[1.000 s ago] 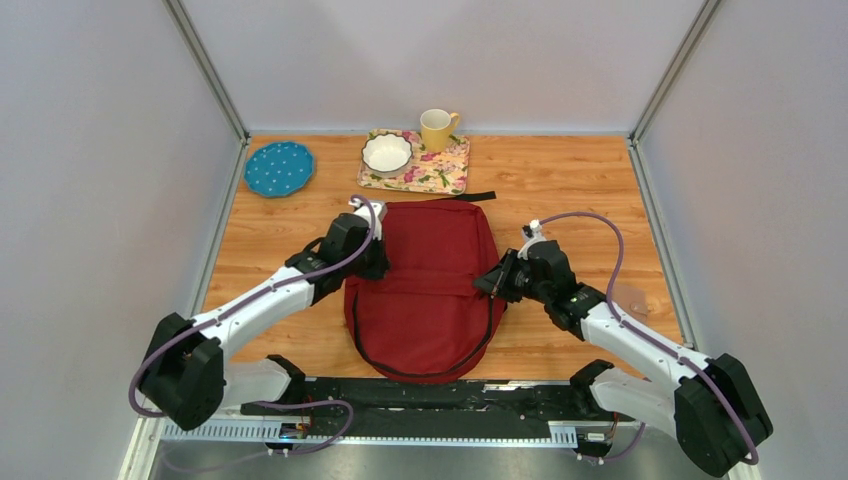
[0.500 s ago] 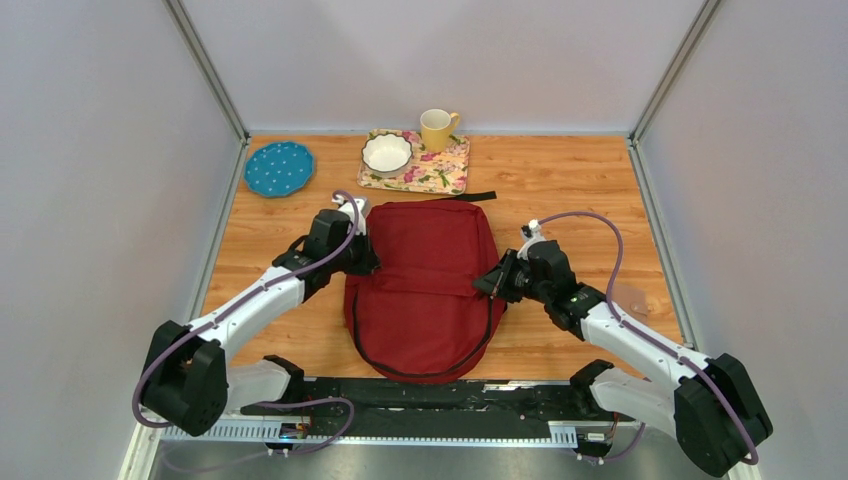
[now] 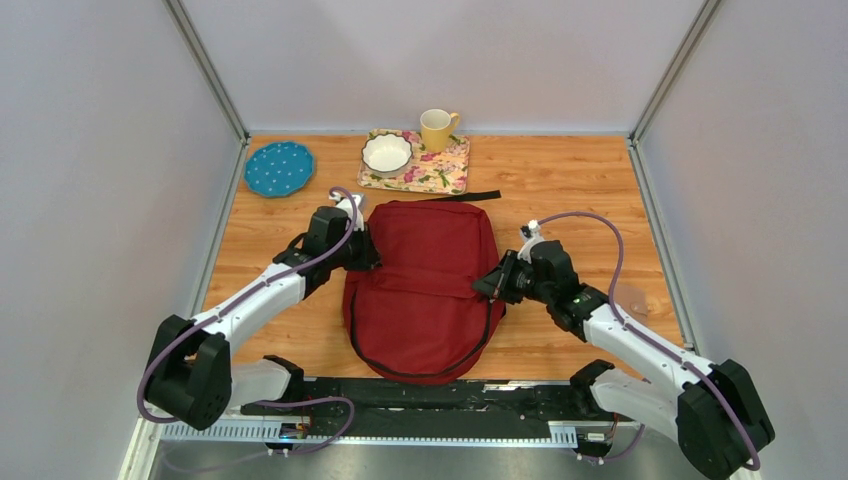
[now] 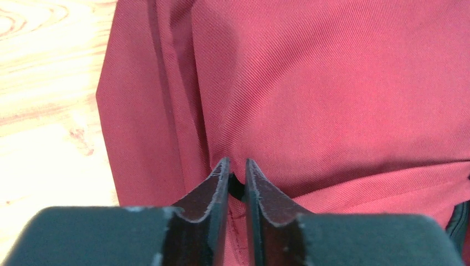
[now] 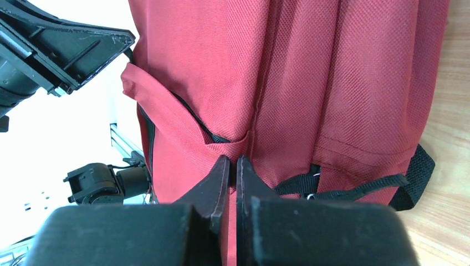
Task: Pack the student bag
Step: Unzip the student bag at the center of the board.
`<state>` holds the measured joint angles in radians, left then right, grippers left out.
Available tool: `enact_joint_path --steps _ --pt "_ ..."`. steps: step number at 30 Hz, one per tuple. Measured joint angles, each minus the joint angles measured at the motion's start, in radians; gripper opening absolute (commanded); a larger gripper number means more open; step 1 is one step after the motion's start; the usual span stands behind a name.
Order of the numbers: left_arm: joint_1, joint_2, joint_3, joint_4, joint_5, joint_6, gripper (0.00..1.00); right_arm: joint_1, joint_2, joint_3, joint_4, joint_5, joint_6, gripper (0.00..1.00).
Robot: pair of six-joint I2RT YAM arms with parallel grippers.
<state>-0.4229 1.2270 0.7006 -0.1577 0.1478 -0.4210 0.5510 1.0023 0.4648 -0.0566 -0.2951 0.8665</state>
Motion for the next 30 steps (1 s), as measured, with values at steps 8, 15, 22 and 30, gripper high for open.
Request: enact_joint_path --steps 8,15,22,30 --pt "0.013 0.0 0.001 0.021 -0.008 -0.016 0.5 0.0 -0.019 0.002 -0.017 -0.01 -0.011 0.19" --pt "0.026 -0.014 0.017 -0.002 -0.044 -0.012 0.63 0.0 -0.049 0.019 -0.085 -0.011 -0.037 0.53" --pt "0.033 -0.161 0.014 -0.06 -0.115 -0.002 0.74 0.0 -0.113 0.094 -0.219 0.071 -0.078 0.75" --pt "0.033 -0.419 -0.045 -0.088 -0.082 -0.04 0.75 -0.006 -0.357 0.245 -0.587 0.546 -0.108 0.97"
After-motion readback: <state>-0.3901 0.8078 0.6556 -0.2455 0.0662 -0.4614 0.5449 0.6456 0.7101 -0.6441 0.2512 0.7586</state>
